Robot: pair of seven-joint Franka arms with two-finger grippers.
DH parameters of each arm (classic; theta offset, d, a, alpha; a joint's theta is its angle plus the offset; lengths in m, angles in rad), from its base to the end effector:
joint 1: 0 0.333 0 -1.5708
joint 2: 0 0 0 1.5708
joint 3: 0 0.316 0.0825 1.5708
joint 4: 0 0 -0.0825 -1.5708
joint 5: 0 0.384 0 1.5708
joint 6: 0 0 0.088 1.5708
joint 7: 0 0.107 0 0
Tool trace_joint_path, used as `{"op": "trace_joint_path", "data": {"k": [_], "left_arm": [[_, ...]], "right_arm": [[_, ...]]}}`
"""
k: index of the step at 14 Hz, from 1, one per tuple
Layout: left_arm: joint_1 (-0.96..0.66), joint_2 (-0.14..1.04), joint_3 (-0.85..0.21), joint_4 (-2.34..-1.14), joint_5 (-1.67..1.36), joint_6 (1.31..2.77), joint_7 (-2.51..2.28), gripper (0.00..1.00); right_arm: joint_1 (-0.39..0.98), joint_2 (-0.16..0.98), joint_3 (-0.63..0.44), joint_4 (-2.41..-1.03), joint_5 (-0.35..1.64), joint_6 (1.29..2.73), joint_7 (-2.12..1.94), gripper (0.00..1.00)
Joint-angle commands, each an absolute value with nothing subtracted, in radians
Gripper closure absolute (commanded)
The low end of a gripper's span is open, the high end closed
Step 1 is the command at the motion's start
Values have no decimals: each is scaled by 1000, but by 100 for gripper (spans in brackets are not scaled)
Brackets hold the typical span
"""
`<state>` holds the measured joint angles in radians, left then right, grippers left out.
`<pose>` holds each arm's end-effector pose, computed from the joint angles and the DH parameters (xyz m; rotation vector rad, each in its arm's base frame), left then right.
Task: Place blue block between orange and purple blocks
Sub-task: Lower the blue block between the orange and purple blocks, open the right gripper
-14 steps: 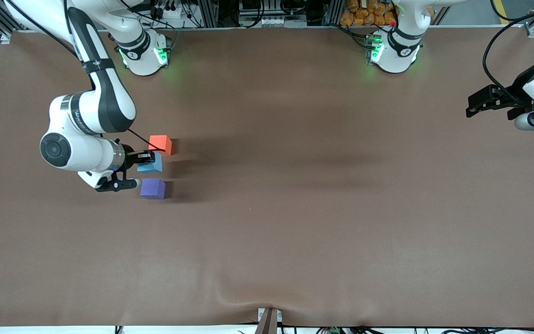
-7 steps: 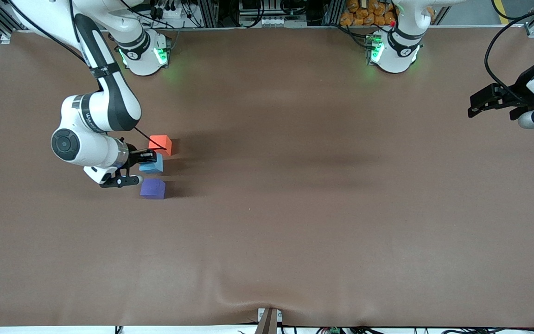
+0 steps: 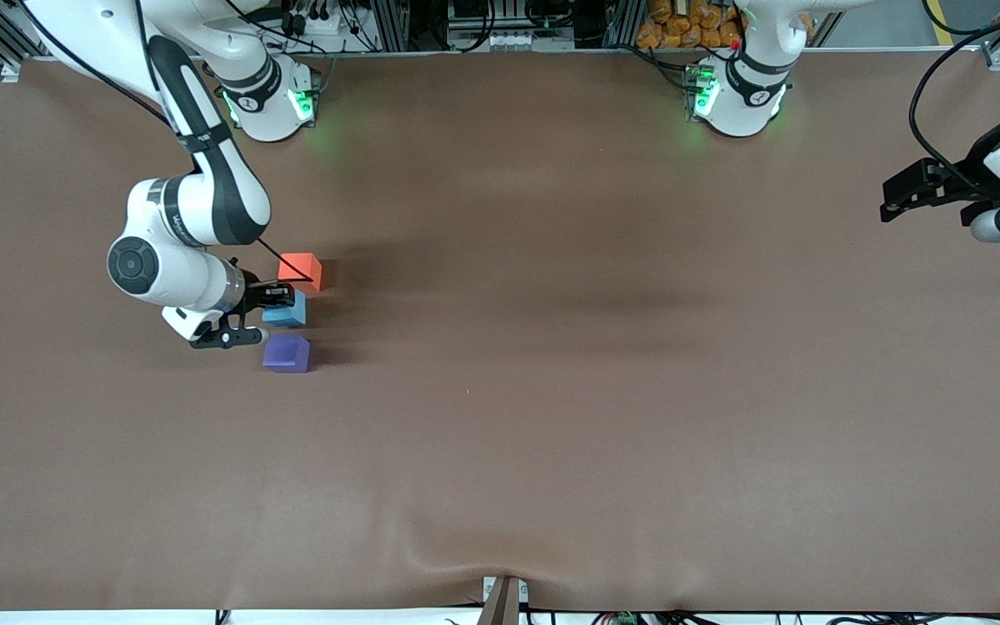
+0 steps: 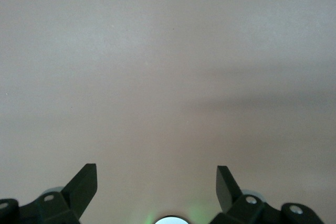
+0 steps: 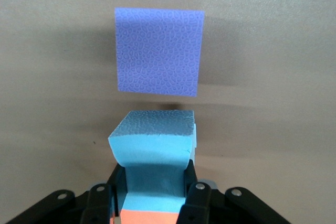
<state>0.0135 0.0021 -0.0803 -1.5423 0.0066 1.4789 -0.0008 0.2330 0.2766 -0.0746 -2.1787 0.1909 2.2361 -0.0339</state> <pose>0.5445 -0.0356 0.6289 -3.1296 0.1027 0.1022 0.5283 0.0899 0.2467 -3.0192 -0.0883 0.3388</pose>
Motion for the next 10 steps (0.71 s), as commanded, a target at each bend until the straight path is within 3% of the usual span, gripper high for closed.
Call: {"op": "trace_joint_path", "data": {"k": [1,10], "left_arm": [[25,8,-81,-1526,31,1479,15,0],[55,112,-80,-1491,43,1482,41,0]], "right_arm": [[215,281,-57,-2209,184,2286,-41,100],[233,307,-54,-2232,187,2355,-34,100]]}}
